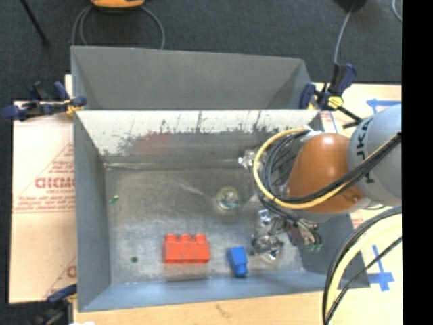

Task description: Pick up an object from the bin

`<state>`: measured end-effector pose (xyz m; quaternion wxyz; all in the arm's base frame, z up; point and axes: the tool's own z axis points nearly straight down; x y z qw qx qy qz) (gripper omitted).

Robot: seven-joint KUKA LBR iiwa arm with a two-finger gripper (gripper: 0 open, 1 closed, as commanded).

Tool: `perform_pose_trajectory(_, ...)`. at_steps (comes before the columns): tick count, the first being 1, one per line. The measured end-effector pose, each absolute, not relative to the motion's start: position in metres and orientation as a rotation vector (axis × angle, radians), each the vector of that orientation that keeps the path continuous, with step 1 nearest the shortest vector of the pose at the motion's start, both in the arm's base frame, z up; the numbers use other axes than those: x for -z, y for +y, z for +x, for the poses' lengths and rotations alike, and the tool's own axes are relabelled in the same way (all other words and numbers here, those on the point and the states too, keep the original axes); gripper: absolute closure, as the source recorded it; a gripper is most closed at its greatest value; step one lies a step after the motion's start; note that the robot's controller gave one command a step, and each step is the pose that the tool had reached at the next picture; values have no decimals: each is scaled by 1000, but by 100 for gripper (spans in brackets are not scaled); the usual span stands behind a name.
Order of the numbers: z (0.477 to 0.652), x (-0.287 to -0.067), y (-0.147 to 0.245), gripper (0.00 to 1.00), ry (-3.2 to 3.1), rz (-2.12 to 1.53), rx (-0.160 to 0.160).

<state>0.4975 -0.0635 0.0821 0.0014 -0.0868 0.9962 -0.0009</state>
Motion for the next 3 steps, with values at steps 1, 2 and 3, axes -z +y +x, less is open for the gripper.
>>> perform_pose_trajectory(1,497,-82,-64,0,3127,-275,3)
perform_pose_trajectory(2,506,-74,-164,0,3107,-377,-2)
perform_pose_trajectory(3,500,-74,-109,0,3118,-249,9)
